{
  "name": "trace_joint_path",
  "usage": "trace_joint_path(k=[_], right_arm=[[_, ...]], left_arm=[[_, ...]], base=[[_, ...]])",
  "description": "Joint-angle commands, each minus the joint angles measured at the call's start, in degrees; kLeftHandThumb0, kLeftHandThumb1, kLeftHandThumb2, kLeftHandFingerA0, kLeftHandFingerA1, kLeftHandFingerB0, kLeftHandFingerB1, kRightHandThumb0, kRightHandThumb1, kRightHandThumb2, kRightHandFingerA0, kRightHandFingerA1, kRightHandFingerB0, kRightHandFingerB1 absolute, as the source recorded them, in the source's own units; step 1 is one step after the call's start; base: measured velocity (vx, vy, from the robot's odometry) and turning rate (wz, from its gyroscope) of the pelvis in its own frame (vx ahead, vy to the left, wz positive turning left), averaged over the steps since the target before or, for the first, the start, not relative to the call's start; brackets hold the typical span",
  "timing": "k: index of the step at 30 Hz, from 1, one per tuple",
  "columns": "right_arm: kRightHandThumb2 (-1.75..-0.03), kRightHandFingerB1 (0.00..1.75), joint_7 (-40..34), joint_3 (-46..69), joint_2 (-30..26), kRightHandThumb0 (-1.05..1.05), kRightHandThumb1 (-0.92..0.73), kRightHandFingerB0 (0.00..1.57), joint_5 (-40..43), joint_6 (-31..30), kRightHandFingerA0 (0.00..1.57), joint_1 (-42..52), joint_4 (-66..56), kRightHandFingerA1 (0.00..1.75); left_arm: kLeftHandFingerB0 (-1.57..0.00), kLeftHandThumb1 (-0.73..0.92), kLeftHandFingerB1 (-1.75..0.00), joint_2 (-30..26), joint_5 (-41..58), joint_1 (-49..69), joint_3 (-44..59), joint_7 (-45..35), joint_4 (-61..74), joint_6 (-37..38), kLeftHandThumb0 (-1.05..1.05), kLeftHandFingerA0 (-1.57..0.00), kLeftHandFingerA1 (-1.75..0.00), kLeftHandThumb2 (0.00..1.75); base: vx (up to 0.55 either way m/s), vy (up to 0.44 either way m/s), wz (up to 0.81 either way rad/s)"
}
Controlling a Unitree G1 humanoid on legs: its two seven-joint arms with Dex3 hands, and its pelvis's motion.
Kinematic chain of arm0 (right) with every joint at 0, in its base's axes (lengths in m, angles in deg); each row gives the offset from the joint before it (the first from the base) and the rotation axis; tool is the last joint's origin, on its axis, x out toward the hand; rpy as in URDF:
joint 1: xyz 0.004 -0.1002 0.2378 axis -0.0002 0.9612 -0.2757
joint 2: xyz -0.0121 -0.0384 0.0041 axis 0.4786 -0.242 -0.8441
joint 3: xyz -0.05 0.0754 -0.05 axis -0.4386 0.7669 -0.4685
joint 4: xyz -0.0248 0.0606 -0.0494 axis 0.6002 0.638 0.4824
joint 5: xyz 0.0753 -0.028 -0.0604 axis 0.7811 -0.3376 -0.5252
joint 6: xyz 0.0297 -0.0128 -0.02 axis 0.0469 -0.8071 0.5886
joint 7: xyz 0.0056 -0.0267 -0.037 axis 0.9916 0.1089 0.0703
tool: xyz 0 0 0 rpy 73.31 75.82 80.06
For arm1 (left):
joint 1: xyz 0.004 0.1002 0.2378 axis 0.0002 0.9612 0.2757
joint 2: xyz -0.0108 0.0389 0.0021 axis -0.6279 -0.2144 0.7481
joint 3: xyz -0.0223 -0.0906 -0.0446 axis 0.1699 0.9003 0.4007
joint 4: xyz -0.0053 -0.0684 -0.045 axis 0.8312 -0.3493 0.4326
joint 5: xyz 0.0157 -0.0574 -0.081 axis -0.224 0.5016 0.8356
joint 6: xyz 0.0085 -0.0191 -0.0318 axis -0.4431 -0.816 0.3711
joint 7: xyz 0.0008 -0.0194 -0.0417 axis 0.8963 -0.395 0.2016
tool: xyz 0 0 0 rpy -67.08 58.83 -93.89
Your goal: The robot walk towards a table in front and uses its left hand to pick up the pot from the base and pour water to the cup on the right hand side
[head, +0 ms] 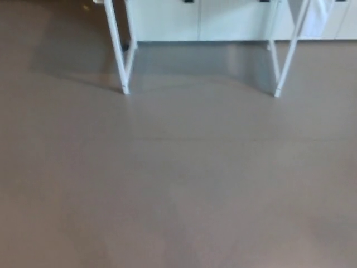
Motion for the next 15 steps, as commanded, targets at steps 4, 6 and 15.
trace_joint_path(k=[4,6,15], right_arm=[[-0.86,0.47,0.2,0.3,0.2,0.01,-0.39,0.08,0.7,2.3,0.45,1.3,-0.6,0.65],[-0.56,0.34,-0.1,0.4,0.1,0.01,-0.57,0.21,0.8,1.9,0.46,1.0,-0.5,0.50],[-0.86,0.51,0.7,-0.5,-0.5,0.01,-0.39,0.16,0.0,3.7,0.37,1.2,0.4,0.61]], left_arm=[[-0.26,0.56,-0.30,-1.5,0.5,0.7,0.4,0.5,-0.9,1.3,-0.28,-0.34,-0.34,0.57],[-0.27,0.56,-0.30,-1.5,0.3,0.7,0.2,0.2,-1.1,1.9,-0.28,-0.34,-0.34,0.57],[-0.34,0.54,-0.31,-2.8,-1.9,0.9,-1.3,1.9,-3.3,4.9,-0.30,-0.35,-0.34,0.56]], base=[[0.26,-0.152,0.10],[0.29,-0.057,-0.02],[0.44,0.129,-0.23]])
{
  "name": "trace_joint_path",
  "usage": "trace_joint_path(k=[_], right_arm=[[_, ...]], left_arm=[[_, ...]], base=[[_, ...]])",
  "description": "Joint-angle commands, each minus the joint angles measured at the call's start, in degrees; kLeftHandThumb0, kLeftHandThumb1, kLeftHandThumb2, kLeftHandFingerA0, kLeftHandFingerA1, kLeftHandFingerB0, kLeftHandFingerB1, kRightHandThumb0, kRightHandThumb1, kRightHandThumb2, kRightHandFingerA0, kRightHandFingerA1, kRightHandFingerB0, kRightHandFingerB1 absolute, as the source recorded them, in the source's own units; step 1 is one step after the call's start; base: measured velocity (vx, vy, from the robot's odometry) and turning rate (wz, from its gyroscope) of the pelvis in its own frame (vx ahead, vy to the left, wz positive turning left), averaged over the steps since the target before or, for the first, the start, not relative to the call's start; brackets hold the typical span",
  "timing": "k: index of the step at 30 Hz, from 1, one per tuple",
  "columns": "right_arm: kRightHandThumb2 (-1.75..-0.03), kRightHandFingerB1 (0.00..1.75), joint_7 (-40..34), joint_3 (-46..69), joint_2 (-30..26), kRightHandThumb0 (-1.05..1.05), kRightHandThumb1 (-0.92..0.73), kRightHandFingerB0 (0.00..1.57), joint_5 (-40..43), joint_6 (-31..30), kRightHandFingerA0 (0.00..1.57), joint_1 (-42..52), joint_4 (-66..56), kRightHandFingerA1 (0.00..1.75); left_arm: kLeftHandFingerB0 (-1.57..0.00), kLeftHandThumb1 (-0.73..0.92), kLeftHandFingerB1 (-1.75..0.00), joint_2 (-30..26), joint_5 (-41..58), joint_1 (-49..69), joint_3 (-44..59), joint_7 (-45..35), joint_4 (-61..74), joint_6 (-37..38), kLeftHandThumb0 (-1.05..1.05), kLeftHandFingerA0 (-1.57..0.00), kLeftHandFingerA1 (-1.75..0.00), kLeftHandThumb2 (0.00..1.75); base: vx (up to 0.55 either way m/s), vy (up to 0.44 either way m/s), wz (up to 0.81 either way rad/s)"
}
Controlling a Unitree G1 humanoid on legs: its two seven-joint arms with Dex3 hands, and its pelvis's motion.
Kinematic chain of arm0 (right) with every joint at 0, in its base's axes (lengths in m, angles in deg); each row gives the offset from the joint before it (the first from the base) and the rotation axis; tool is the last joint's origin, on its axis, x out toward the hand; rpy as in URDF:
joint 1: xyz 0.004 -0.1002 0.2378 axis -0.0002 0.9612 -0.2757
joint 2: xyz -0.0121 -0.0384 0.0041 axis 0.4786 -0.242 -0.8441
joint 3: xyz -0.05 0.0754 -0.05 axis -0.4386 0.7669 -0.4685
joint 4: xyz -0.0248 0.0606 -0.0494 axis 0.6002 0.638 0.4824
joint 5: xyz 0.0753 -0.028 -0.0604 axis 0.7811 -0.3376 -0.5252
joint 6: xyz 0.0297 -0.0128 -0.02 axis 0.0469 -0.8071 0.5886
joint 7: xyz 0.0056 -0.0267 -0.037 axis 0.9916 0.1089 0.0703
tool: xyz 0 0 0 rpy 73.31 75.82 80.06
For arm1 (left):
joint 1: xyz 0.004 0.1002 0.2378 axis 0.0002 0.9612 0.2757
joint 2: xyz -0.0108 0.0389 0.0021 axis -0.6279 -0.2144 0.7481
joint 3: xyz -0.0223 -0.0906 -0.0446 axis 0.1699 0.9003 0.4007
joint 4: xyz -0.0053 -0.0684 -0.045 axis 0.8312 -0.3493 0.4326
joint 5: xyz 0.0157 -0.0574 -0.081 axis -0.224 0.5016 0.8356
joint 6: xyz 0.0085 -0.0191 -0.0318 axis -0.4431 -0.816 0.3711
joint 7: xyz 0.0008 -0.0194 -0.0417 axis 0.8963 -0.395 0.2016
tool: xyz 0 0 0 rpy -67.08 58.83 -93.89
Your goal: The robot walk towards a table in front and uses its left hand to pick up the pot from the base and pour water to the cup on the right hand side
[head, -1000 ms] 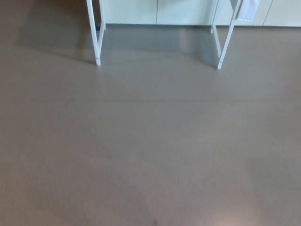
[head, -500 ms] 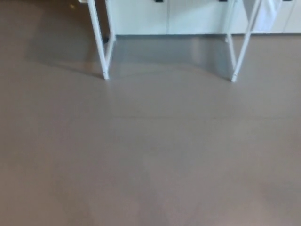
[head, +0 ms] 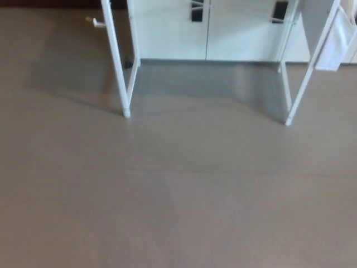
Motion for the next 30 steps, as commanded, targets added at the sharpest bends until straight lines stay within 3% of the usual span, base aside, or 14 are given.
trace_joint_path(k=[1,2,3,4,13,16,17,23,30], right_arm=[[-0.86,0.51,0.0,-0.7,-0.2,0.00,-0.39,0.16,-0.7,1.5,0.35,1.1,-0.7,0.61],[-0.86,0.51,-0.4,-0.9,-0.1,0.00,-0.39,0.16,-0.9,1.5,0.35,1.2,-1.1,0.61],[-0.83,0.50,-2.6,-3.8,-1.1,-0.09,-0.37,0.17,-6.2,5.3,0.42,2.3,-1.3,0.62],[-0.83,0.50,-3.7,-5.6,-1.8,-0.09,-0.37,0.17,-9.3,7.7,0.37,2.9,-0.7,0.60],[-0.83,0.50,-5.5,-8.0,-2.2,-0.08,-0.37,0.17,-10.4,11.4,0.34,4.0,1.5,0.58],[-0.83,0.50,-5.8,-8.2,-2.2,-0.09,-0.37,0.17,-10.3,10.9,0.35,4.3,0.9,0.58],[-0.83,0.50,-6.0,-8.3,-2.4,-0.10,-0.35,0.18,-10.5,11.1,0.37,4.0,1.7,0.59],[-0.82,0.50,-6.3,-8.7,-3.8,-0.11,-0.35,0.18,-11.5,14.5,0.40,0.8,8.5,0.60],[-0.82,0.50,-5.9,-8.8,-3.5,-0.12,-0.35,0.17,-11.6,15.4,0.39,2.0,7.9,0.60]], left_arm=[[-0.35,0.54,-0.31,-2.3,-1.3,0.1,-0.6,1.8,-2.2,3.2,-0.30,-0.36,-0.34,0.56],[-0.35,0.54,-0.31,-2.4,-1.2,0.1,-0.6,1.9,-2.4,3.2,-0.30,-0.36,-0.34,0.56],[-0.34,0.53,-0.32,-2.6,-1.6,0.2,-0.9,1.8,-3.0,4.0,-0.30,-0.33,-0.35,0.56],[-0.31,0.48,-0.38,-2.9,-2.2,0.2,-1.3,2.1,-3.8,4.9,-0.38,-0.31,-0.42,0.68],[-0.33,0.48,-0.40,-3.6,-2.8,0.1,-2.7,3.3,-6.1,7.4,-0.39,-0.33,-0.43,0.70],[-0.38,0.55,-0.32,-3.7,-3.2,0.0,-3.1,3.8,-6.5,7.6,-0.30,-0.39,-0.34,0.57],[-0.33,0.50,-0.40,-3.8,-3.1,0.0,-3.1,3.9,-6.6,7.5,-0.38,-0.34,-0.42,0.69],[-0.32,0.50,-0.39,-4.1,-3.4,-0.9,-3.5,4.2,-7.9,7.8,-0.39,-0.33,-0.42,0.69],[-0.32,0.50,-0.39,-4.1,-2.7,0.1,-3.3,3.4,-7.7,7.9,-0.41,-0.33,-0.41,0.70]], base=[[0.56,0.147,-0.08],[0.42,0.171,0.03],[0.33,0.155,0.01],[0.35,0.134,0.05],[0.39,-0.040,0.28],[0.46,-0.155,0.44],[0.45,-0.147,-0.06],[0.33,-0.069,-0.06],[0.41,0.148,-0.13]])
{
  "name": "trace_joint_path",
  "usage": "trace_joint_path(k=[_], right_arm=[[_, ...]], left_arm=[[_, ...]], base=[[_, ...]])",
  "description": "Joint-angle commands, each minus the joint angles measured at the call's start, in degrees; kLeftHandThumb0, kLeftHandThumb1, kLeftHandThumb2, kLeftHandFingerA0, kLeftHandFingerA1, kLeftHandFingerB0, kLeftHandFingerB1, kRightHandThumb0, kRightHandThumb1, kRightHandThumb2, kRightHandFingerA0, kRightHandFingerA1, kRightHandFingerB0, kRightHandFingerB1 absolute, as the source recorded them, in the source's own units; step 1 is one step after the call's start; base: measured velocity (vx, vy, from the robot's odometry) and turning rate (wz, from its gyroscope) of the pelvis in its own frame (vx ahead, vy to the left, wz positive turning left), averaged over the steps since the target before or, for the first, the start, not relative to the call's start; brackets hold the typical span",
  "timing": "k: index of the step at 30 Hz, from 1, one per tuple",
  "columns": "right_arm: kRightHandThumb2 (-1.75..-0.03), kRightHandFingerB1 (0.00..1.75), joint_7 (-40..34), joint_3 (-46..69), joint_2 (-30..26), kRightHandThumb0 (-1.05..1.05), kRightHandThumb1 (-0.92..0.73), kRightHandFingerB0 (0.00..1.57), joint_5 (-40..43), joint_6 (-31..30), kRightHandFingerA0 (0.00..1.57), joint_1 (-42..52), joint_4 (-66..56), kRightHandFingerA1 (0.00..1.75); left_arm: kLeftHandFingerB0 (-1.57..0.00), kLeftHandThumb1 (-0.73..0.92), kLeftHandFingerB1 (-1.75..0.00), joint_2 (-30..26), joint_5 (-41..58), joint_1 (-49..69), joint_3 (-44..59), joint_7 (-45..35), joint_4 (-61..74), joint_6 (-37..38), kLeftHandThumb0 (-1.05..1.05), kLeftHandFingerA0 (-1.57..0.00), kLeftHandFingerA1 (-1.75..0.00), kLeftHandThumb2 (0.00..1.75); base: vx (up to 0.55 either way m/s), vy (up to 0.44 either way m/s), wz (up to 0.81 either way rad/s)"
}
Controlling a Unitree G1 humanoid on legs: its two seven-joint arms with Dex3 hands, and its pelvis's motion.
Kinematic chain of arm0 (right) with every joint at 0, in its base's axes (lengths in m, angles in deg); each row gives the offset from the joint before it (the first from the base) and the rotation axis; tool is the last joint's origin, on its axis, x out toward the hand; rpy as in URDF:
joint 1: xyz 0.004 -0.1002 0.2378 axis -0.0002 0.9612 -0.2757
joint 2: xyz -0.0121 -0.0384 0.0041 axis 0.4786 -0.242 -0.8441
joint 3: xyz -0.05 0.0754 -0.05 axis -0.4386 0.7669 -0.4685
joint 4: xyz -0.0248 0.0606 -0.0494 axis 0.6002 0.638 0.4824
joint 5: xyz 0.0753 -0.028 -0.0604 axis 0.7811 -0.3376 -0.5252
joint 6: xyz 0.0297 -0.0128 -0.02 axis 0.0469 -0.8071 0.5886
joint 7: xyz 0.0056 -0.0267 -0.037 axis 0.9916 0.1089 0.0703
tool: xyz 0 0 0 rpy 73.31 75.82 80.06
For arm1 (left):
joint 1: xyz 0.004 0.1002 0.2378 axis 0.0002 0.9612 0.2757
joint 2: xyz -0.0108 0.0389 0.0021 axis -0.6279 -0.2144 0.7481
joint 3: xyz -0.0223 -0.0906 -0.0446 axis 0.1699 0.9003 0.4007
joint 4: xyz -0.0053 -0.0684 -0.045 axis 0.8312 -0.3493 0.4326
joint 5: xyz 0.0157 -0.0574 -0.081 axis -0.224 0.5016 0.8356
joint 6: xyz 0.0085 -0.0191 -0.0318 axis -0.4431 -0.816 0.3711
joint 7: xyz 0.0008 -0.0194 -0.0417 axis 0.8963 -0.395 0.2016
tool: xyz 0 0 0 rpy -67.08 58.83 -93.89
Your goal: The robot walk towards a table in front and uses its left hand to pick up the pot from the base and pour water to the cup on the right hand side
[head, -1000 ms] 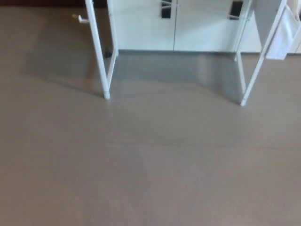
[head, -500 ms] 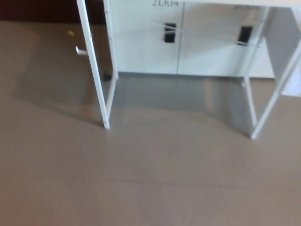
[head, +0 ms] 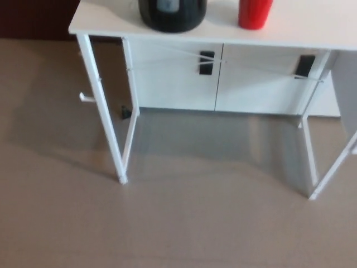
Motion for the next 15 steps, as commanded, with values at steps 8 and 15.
trace_joint_path(k=[8,15], right_arm=[[-0.83,0.50,-0.6,-0.2,-0.9,-0.11,-0.36,0.17,-1.1,1.5,0.37,1.2,-1.8,0.58],[-0.83,0.50,-0.3,-0.2,-1.1,-0.10,-0.36,0.17,-0.9,1.7,0.37,1.2,-0.9,0.59]], left_arm=[[-0.35,0.49,-0.39,-0.4,0.6,0.2,0.6,0.7,-1.0,1.2,-0.38,-0.35,-0.41,0.67],[-0.34,0.50,-0.39,-0.5,0.1,0.6,0.4,1.1,-1.8,1.8,-0.38,-0.34,-0.41,0.68]], base=[[0.27,0.009,0.08],[0.24,-0.234,0.25]])
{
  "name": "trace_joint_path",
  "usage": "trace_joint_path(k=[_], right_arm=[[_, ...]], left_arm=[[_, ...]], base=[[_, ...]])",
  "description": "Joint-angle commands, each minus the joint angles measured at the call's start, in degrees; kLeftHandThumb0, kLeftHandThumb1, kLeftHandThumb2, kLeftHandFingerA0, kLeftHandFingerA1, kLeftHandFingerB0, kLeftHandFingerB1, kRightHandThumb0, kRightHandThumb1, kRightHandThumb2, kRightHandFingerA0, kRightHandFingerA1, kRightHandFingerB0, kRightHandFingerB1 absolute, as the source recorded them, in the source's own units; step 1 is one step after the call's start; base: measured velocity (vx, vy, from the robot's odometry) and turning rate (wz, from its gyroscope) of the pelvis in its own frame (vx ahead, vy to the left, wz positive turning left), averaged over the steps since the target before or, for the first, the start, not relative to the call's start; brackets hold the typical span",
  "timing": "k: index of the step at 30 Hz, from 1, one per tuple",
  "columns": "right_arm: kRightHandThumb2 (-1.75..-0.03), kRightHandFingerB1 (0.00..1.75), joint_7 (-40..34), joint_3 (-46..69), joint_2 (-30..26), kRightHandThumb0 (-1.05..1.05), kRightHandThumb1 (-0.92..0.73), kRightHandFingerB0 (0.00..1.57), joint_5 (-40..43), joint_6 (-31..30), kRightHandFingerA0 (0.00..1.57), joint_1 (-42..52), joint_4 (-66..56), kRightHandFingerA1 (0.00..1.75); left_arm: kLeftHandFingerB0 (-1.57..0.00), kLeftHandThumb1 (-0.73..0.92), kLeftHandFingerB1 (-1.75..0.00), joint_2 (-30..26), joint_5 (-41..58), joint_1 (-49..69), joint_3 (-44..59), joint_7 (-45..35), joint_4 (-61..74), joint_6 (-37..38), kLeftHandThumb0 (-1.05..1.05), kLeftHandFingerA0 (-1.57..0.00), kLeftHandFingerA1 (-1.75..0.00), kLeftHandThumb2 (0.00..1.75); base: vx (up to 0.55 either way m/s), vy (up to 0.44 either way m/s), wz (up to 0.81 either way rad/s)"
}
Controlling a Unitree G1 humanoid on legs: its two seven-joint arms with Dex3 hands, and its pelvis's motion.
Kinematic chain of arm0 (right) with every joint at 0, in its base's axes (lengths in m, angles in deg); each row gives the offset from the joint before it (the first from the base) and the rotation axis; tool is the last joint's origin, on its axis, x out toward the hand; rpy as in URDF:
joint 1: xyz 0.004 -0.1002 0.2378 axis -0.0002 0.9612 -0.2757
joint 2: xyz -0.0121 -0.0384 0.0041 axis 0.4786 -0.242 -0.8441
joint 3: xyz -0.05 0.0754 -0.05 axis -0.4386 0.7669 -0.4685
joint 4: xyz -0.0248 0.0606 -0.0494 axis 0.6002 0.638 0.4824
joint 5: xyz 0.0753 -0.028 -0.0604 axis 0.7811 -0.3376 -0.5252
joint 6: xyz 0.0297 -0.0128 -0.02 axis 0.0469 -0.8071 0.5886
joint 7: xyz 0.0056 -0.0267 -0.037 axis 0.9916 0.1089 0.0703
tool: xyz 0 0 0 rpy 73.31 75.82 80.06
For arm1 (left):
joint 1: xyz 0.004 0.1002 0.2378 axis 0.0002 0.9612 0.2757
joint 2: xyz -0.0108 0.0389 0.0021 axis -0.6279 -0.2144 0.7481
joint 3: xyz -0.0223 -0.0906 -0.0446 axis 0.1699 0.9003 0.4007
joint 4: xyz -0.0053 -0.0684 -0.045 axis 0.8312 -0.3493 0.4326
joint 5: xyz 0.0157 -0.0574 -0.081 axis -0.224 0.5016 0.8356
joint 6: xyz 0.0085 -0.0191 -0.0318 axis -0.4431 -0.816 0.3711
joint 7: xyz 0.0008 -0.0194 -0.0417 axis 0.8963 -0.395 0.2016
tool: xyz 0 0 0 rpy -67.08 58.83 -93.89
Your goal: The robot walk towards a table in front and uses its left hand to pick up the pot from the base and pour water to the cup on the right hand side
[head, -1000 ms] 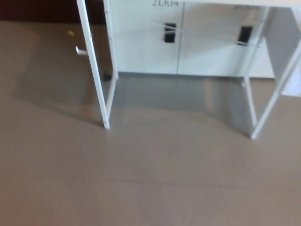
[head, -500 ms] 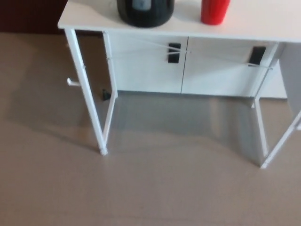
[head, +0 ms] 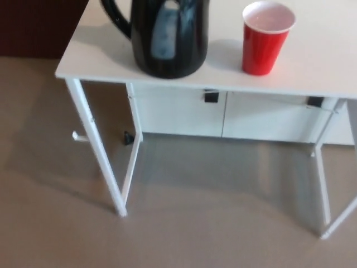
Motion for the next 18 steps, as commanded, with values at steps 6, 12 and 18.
trace_joint_path(k=[6,12,18], right_arm=[[-0.81,0.50,-0.9,-0.5,-1.2,-0.13,-0.34,0.17,-0.9,-0.3,0.35,-1.0,0.3,0.58],[-0.83,0.50,-1.1,-0.8,-1.0,-0.11,-0.36,0.17,-0.7,-1.7,0.38,-0.7,-2.1,0.59],[-0.83,0.50,-0.9,-1.0,-1.5,-0.13,-0.36,0.18,-0.8,-2.2,0.36,-1.0,-4.4,0.59]], left_arm=[[-0.38,0.53,-0.33,-0.6,0.0,-0.1,0.1,1.1,-0.4,0.7,-0.31,-0.42,-0.36,0.57],[-0.37,0.54,-0.32,-1.0,0.2,-0.7,0.3,0.7,-1.2,1.1,-0.32,-0.40,-0.35,0.57],[-0.35,0.54,-0.32,-0.6,0.4,-2.1,0.2,0.6,-0.8,0.6,-0.31,-0.39,-0.35,0.57]], base=[[0.18,-0.076,-0.04],[0.11,0.117,-0.10],[0.19,0.224,0.05]])
